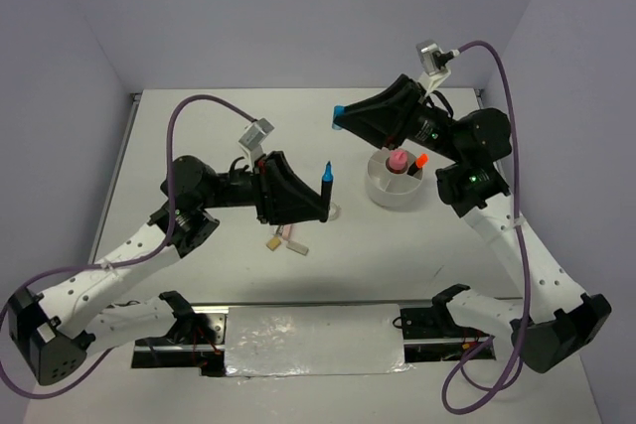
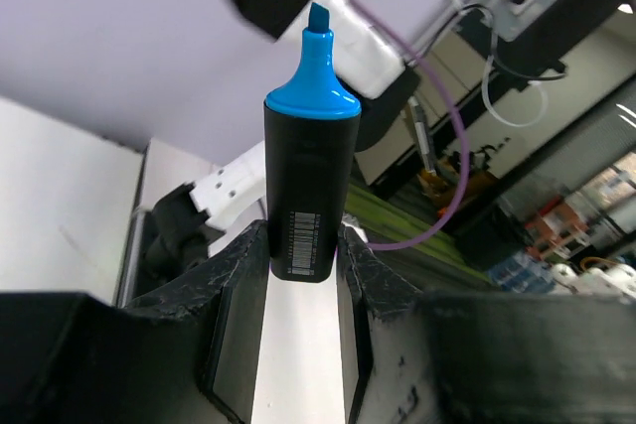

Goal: Sort the stationery into containers
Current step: Close the pen cap on the pen.

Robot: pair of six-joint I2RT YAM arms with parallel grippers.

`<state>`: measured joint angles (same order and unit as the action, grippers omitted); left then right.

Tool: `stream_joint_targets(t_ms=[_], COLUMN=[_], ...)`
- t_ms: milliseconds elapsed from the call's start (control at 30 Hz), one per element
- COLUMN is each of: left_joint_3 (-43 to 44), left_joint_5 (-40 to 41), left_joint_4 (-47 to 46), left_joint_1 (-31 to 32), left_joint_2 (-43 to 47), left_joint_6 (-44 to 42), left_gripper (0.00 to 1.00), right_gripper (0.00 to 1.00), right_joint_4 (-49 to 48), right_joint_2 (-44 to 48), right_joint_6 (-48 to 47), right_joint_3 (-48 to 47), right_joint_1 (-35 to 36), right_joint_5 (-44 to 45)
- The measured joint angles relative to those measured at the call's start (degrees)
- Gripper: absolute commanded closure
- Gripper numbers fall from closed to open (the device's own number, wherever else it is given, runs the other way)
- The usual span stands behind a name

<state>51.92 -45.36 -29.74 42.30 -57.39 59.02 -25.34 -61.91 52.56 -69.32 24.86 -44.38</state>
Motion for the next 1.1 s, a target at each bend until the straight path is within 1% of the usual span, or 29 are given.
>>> stream_joint_targets(t_ms=[133,600,867,1100], left_joint_3=[2.32,2.86,4.24,4.57], left_joint_5=[-2.16,-2.54,-2.29,-1.62], left_joint_4=[-4.68,0.50,-0.81,-1.14], left_joint_1=[0.07,0.26,0.26,0.28], left_joint_2=[-3.39,-3.85,-7.45,-8.11], left_joint_6=[1.25,-4.11,-4.83,-4.85], left_gripper=[1.00,1.00,1.00,1.00], right_gripper=[0.72,0.70,0.68,0.67], right_joint_4=[-0.24,1.05,0.61,-0.37], right_joint_2=[-0.98,2.64,3.37,3.63], right_joint_6=[1.95,1.97,2.10,2.43], right_joint_3=[1.92,2.43,7.72,8.44], right_joint_1=[0.00,0.00,0.02,0.02], right_joint_5=[-1.60,-2.97,-3.87,-4.79])
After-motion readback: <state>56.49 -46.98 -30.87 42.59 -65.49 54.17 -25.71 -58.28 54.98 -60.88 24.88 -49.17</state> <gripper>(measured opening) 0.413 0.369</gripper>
